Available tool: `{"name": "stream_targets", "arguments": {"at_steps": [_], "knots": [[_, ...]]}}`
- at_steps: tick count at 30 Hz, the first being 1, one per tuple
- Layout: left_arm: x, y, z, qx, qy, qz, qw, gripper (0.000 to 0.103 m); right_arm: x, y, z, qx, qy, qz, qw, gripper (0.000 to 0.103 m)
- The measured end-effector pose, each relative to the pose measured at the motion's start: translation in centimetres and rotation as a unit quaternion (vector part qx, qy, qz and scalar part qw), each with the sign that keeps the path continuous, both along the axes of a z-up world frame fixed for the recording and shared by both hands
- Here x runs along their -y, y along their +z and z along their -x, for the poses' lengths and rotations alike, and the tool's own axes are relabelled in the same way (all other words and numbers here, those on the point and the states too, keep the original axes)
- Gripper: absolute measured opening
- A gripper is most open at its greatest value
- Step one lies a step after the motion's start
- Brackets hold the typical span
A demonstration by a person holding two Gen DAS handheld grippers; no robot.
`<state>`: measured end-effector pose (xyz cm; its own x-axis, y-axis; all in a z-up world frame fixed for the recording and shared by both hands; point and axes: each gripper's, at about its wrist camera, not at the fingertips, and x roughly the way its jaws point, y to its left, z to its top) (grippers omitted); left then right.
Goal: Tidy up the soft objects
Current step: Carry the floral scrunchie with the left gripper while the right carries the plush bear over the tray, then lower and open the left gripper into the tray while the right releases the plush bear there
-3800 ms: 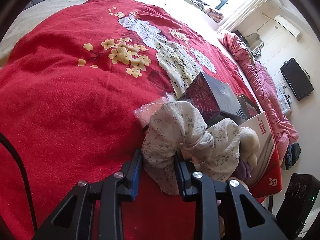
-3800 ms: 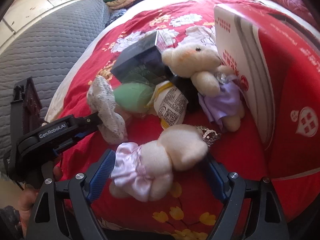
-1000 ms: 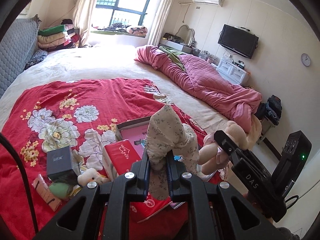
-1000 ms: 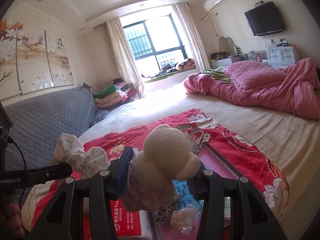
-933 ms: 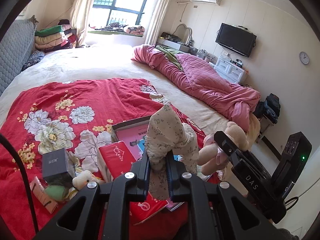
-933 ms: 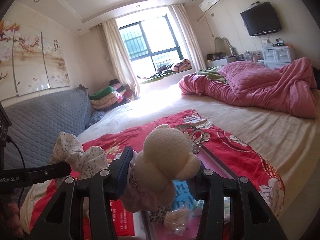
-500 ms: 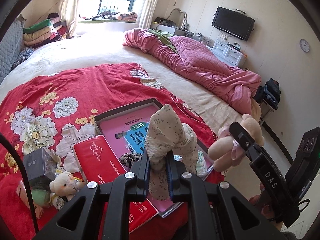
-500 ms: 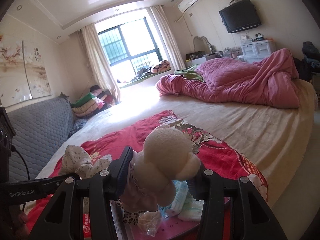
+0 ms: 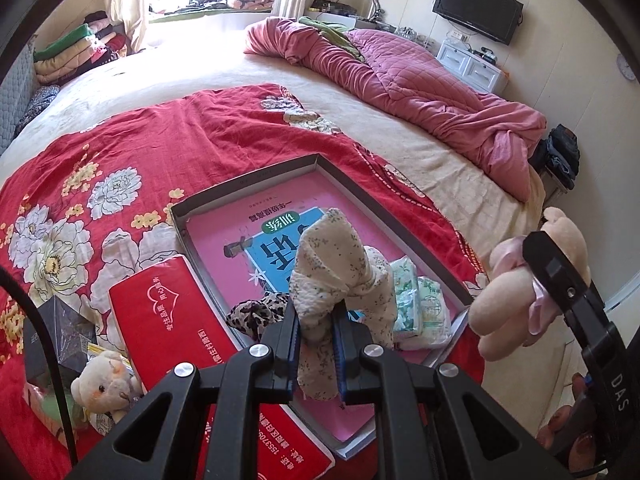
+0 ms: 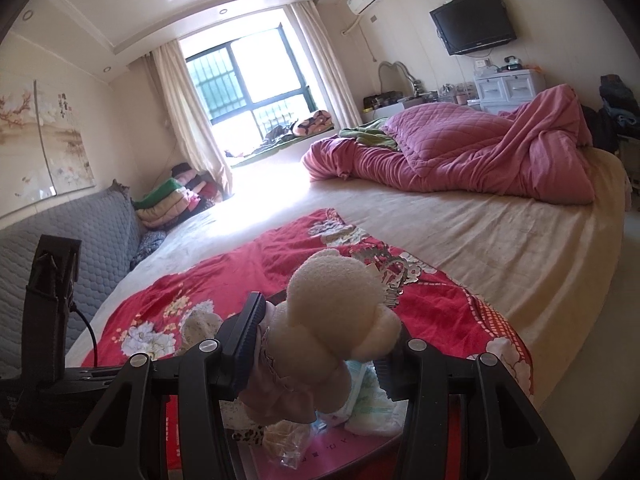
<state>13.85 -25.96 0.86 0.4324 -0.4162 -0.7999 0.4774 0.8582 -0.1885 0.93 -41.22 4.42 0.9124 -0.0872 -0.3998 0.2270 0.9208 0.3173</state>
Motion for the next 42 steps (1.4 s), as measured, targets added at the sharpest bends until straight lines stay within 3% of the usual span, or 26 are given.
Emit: {"name": "stream_targets", "arguments": {"at_steps": [9,15,34,42], "knots": [[0.5,-2.3,-1.9,-0.019,0.009,-0.025,0.9995,0.015,0.4,-3.0,-1.9,-0.09,0.01,0.004,0.996,0.051],[0.2,-3.2,-2.8,-0.03,0.02,-0.022,0.9991,0.015,0.2,-5.5,-3.1,-0.147,0.022,0.019,0.989,0.051],[0.6,-4.0,-3.6,-0.036,0.024,-0.024,0.9988,0.015,-2.3,-7.3,-5.6,-0.144,0.076,0.079,0.983,0.051],[1.0,-4.5,-3.6,-0.043,0.02,-0.03,0.9984,0.015,-1.8,-8.3,-5.6,-0.161,0.089,0.05,0.982,0.052]]}}
